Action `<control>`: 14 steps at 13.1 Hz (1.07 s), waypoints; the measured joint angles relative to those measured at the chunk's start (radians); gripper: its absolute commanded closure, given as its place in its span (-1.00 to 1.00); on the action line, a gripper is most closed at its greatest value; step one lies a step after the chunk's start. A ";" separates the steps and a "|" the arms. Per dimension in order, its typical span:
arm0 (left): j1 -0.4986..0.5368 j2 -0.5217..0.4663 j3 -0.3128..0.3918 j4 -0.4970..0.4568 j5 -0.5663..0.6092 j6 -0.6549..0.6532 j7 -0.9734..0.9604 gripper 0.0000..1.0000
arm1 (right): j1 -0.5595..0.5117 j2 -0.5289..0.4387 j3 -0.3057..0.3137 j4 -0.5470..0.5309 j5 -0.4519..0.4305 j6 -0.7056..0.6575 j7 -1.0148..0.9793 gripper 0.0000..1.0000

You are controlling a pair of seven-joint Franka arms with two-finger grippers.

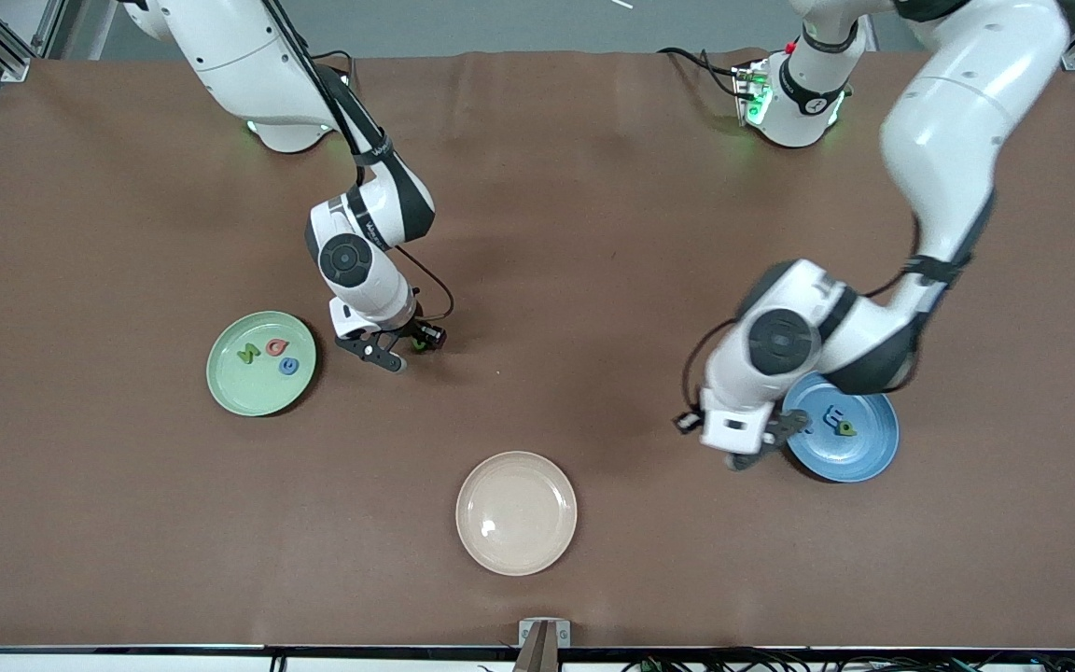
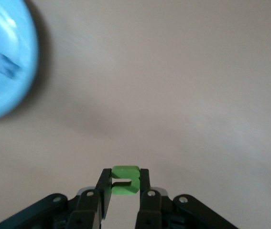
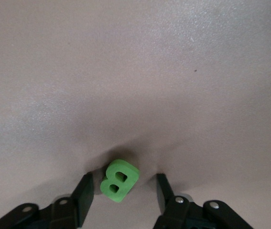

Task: Sort upper and lower case letters into plates
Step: 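Place the green s on the blue plate while the right gripper places B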

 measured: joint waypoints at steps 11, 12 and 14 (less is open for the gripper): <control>0.322 0.006 -0.002 -0.108 0.072 -0.017 0.300 -0.99 | -0.027 -0.065 -0.083 0.009 -0.004 -0.124 -0.204 1.00; 0.322 0.008 -0.001 -0.108 0.076 -0.017 0.300 -1.00 | -0.044 -0.085 -0.115 0.010 -0.004 -0.156 -0.291 1.00; 0.320 0.006 -0.004 -0.106 0.083 -0.016 0.300 -1.00 | -0.068 -0.112 -0.190 0.010 -0.004 -0.193 -0.465 1.00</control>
